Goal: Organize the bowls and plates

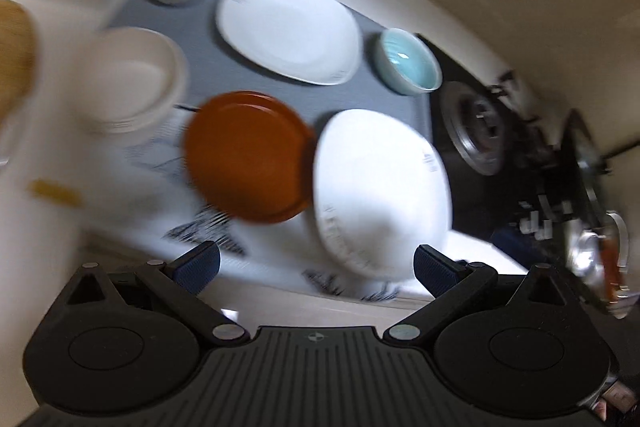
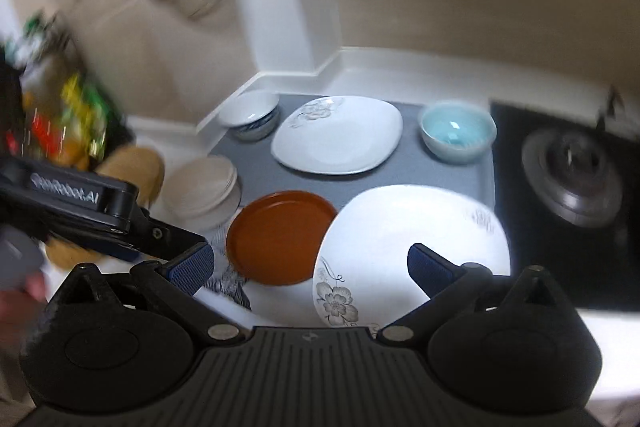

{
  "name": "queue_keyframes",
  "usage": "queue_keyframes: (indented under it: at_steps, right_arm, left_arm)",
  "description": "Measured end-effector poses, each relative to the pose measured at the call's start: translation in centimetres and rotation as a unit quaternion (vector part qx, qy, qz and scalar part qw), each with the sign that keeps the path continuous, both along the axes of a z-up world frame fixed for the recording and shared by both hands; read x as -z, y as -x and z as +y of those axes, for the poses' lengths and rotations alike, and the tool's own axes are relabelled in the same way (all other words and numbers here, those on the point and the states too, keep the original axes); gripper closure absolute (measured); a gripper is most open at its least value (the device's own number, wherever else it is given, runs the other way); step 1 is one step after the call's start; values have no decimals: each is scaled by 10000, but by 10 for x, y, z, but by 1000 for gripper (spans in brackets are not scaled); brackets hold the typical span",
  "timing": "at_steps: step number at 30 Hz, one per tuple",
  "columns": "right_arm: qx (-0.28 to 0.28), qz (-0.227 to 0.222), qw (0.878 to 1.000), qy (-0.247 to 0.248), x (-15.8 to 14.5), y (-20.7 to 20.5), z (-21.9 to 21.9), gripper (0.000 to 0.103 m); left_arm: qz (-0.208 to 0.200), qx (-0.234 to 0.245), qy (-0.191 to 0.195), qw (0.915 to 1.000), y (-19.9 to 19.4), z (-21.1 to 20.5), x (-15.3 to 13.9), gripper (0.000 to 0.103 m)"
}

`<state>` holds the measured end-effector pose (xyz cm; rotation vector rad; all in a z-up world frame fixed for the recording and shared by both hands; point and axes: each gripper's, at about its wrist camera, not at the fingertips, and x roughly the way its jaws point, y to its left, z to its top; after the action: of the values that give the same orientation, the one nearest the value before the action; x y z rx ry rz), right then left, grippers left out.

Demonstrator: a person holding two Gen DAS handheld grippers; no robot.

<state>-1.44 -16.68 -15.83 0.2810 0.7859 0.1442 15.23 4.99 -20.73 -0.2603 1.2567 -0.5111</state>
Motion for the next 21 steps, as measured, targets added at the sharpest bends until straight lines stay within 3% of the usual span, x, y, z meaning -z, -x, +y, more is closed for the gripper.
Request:
queue_keyframes:
  at_steps: [3, 4, 7, 10, 15, 18, 21]
  right_arm:
    - [749, 523, 9957, 153, 10, -14, -16, 0]
    - [935, 643, 9933, 227, 15, -16, -21, 0]
    - [1300, 593, 9885, 502, 22, -13, -35, 0]
    - [1265, 395, 9875, 848, 30, -7, -45, 0]
    - [1190, 889, 9866, 679, 58, -18, -81, 0]
    - [924, 1023, 9898, 356, 78, -33, -108, 0]
    - [566, 913, 9942, -34, 90, -45, -129, 0]
  left_arm:
    - [506, 333, 81, 9981, -25, -18, 38, 6]
    - [671, 463, 59, 9967, -31, -27, 51, 12]
    - [1149, 869, -29, 9896, -44, -49, 88, 25]
    - [1481, 1009, 39, 9838, -51, -59, 115, 26]
    - [1375, 851, -12, 9868, -60, -68, 127, 28]
    - [1064, 961, -166, 9895, -60, -81, 119, 42]
    - [1061, 726, -272, 9913, -59, -92, 121, 52]
